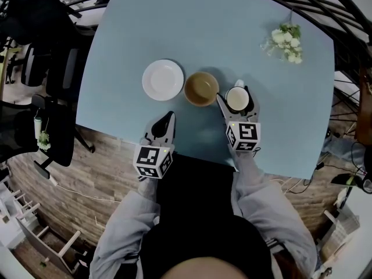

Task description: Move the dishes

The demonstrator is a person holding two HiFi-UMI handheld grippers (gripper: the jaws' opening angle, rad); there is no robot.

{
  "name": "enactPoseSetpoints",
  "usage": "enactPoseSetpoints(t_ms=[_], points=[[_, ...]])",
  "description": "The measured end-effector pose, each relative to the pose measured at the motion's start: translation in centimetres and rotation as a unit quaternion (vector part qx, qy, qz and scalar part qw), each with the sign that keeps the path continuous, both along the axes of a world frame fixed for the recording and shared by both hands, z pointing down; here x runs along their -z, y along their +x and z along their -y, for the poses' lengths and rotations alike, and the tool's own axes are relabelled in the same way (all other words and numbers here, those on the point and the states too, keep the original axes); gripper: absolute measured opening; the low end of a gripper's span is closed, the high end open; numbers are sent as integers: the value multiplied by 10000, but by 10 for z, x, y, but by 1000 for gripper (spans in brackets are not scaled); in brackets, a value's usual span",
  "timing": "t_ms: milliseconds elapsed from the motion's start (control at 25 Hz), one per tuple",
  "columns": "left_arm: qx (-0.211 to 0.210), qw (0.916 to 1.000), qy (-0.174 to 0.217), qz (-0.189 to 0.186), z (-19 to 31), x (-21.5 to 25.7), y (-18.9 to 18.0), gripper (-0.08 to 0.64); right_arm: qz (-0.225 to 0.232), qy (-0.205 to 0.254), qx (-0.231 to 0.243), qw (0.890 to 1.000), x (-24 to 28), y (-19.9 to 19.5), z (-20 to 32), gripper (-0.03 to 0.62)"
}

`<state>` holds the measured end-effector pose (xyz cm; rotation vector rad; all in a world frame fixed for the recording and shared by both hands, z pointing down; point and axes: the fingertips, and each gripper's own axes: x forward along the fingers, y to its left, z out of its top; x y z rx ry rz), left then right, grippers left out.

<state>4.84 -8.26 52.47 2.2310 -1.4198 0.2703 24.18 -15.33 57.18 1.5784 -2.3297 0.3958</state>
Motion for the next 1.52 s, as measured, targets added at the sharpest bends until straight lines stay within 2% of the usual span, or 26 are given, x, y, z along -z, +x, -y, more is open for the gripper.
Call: enactPoseSetpoints(t_ms=[200, 400, 520, 800, 1160, 1400, 1520], points=[[-31, 10000, 48, 4, 0, 2, 0, 17, 29, 1, -25, 10000, 1, -1, 0, 440], [-75, 9999, 106, -44, 3, 6, 3, 17, 73, -231, -34, 9997, -4, 0, -3, 455], [-146, 9997, 190, -75, 7, 11, 3, 18, 21, -241, 9, 9997, 2, 2, -12, 505], [-369, 9983, 425, -158, 17, 24, 1, 17, 138, -383, -183, 9990, 20, 15, -44, 511], [-894, 9930, 749, -207, 24, 46, 0, 18, 244, 18, -774, 9967, 66, 24, -65, 479], [-1274, 9865, 1025, -109, 20, 65, -11, 17, 616, 254, -1203, 9905, 93, 13, -81, 447], [-1338, 9850, 1080, -163, 16, 69, -22, 18, 669, 334, -1246, 9894, 102, -5, -91, 430]])
